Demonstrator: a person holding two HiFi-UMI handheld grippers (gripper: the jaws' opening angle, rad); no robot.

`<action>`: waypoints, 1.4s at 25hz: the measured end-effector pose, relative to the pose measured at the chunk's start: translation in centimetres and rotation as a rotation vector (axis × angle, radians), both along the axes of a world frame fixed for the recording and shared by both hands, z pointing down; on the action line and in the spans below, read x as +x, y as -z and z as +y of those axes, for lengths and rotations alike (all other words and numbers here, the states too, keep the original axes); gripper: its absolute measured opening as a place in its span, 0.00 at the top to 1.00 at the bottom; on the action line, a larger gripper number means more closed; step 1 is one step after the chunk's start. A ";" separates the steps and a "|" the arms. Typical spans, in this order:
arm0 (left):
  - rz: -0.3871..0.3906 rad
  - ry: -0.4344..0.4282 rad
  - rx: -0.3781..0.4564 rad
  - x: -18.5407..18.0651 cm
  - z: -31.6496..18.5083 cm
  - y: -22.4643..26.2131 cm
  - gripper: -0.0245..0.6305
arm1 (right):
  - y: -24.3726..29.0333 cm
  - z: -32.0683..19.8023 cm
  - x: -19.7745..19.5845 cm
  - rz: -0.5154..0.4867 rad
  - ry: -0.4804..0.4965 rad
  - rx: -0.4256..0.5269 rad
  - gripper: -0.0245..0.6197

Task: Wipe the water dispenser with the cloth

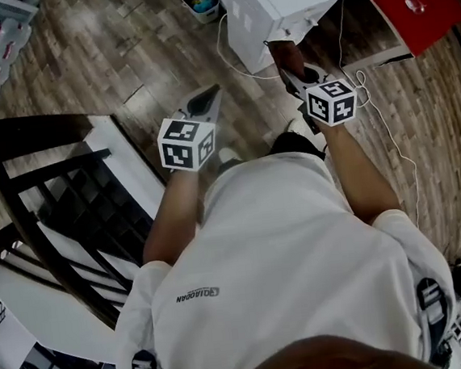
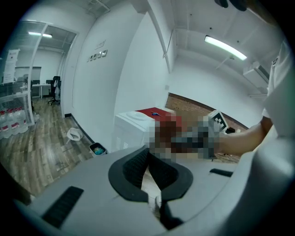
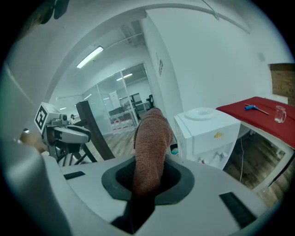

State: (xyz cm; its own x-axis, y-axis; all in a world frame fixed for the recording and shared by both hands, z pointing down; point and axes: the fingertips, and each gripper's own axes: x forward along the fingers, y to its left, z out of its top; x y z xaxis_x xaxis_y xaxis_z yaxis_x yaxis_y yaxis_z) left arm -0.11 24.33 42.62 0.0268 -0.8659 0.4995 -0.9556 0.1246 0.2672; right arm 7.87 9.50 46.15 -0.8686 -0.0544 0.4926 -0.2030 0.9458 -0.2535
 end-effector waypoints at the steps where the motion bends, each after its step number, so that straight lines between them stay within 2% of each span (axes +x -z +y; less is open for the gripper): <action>1: 0.008 -0.004 0.002 -0.5 0.4 -0.1 0.97 | 0.2 0.4 -0.2 0.009 -0.006 0.019 0.88; 8: 0.020 -0.036 0.013 -3.0 -0.2 -0.4 0.97 | 1.5 0.9 -2.1 0.046 0.006 0.137 0.88; 16: -0.032 -0.102 -0.034 -7.1 -2.6 0.3 0.97 | 0.1 -4.2 -6.3 0.118 -0.060 0.265 0.88; 24: -0.056 -0.161 -0.050 -10.8 -8.0 -0.4 0.97 | -1.5 -8.8 -8.7 0.207 -0.133 0.374 0.88; 32: -0.022 -0.266 -0.046 -12.8 -11.3 -0.7 0.97 | -1.5 -9.3 -9.6 0.260 -0.185 0.393 0.88; 35: -0.009 -0.327 -0.043 -14.3 -12.4 -0.9 0.97 | -1.5 -9.9 -10.3 0.284 -0.238 0.389 0.88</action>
